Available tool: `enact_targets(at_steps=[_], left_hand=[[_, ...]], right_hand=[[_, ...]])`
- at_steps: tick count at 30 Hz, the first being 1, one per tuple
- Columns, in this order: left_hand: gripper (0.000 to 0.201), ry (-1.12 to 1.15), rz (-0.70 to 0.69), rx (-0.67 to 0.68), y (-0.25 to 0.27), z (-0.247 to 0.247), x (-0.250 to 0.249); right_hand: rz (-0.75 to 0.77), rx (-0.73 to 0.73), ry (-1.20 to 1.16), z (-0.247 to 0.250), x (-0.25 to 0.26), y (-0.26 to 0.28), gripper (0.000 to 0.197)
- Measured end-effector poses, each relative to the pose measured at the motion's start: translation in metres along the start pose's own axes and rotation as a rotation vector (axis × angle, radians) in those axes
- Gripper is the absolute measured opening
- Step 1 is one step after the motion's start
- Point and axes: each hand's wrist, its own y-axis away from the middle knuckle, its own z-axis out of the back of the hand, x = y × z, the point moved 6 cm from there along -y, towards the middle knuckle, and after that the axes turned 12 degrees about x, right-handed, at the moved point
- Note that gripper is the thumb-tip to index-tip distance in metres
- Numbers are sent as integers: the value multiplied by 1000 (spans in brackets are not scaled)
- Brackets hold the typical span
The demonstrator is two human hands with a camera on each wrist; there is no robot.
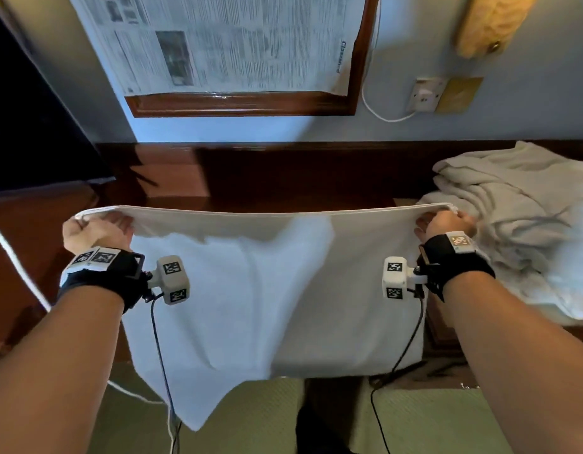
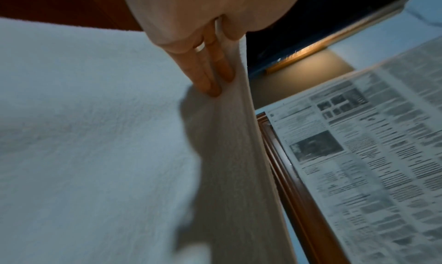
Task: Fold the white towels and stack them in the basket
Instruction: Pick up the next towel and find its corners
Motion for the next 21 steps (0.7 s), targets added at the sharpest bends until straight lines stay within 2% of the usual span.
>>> enact_targets(at_steps=[2,3,8,10,12,14,16,18,19,21], left_hand=[[32,114,-56,31,-33,-22,3],[37,101,-95,2,-48,-36,1],[21,39,-30,74,-125,-105,20],[32,-93,-2,160,-147,-130,39],[44,-263,77,235,-166,-135,80],[53,-596,163,353,-169,-123,132],[63,-1136,156,572,-153,-103,186],[78,-1635,231,767,-113,-71,234],[84,-1828,267,823,-92,-55,247],[90,-1962,369,888,-70,-30,260]], right_hand=[[-27,19,-7,-35,-3,-33,31],[-41,19,-22,-51,-4,-51,28],[-30,68,-22,-123,-14,-145,22],[-24,110,67,-136,-31,-174,18],[-23,213,393,-144,-57,-185,30],[8,366,873,-142,-97,-172,35],[18,610,1244,-129,-151,-134,37],[38,867,1616,-103,-199,-85,54],[13,944,1762,-85,-218,-66,64],[-117,1016,1925,-57,-239,-43,74]])
